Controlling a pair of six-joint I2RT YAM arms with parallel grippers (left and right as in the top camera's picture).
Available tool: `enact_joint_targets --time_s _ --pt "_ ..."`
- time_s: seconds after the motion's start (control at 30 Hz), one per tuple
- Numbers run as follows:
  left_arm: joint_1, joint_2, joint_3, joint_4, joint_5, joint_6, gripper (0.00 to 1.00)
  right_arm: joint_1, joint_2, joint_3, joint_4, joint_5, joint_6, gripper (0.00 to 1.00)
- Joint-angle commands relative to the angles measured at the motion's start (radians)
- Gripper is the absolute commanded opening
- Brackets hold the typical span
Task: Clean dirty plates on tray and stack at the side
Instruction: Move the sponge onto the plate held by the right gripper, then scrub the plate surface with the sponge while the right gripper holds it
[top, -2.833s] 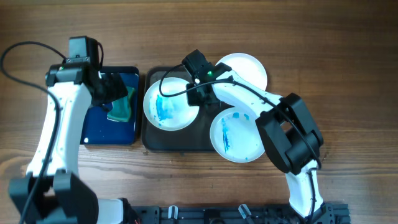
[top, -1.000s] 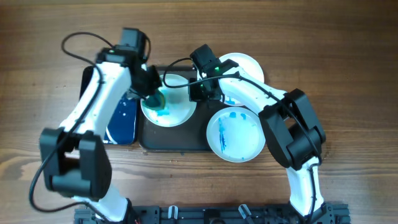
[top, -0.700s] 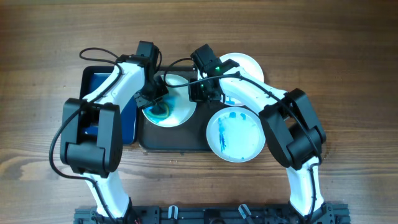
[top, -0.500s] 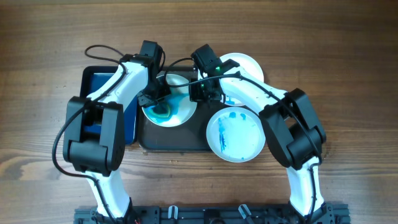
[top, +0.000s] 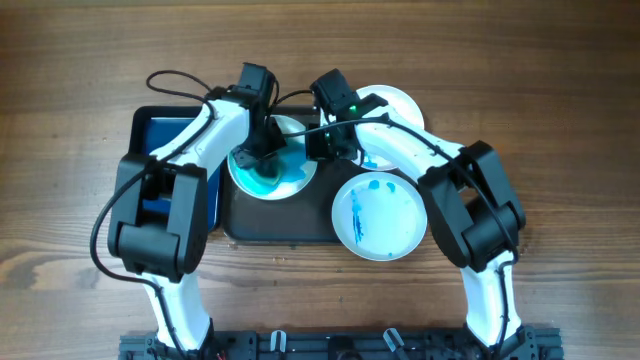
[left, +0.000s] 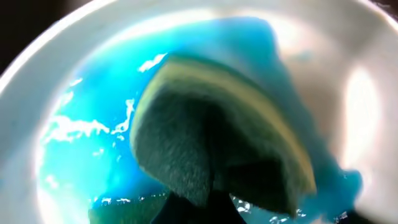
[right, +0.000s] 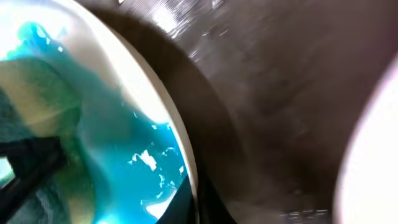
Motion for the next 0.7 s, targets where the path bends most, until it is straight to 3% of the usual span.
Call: enact_joint_targets --time_s 0.0,0.17,0.2,0.3,0.4,0.47,0.57,0.67 --pt "0.032 0.063 -0.046 -0.068 -0.157 -0.046 0.04 -0.012 0.042 -0.013 -0.024 -0.153 -0.040 0.04" --pt "0.025 0.066 -0.047 -0.089 0.407 0.418 0.04 -0.040 0.079 -0.013 -0.028 -0.238 -0.064 0.04" --pt "0.023 0.066 -0.047 -0.092 0.477 0.466 0.04 -0.044 0.079 -0.013 -0.027 -0.241 -0.065 0.04" --pt "0.022 0.066 -0.047 -0.060 0.615 0.521 0.04 -0.043 0.079 -0.013 -0.013 -0.242 -0.064 0.04" --pt "0.025 0.065 -0.047 0.035 0.614 0.509 0.04 -0.041 0.079 -0.013 -0.014 -0.241 -0.067 0.04" --pt "0.031 0.065 -0.044 0.093 0.495 0.401 0.04 -0.041 0.079 -0.013 -0.014 -0.239 -0.068 0.05" --pt "0.036 0.061 -0.021 0.063 0.051 0.149 0.04 -0.041 0.079 -0.013 -0.016 -0.238 -0.068 0.04" --pt "0.036 0.059 -0.005 -0.051 -0.287 0.046 0.04 -0.041 0.079 -0.013 -0.018 -0.238 -0.071 0.04"
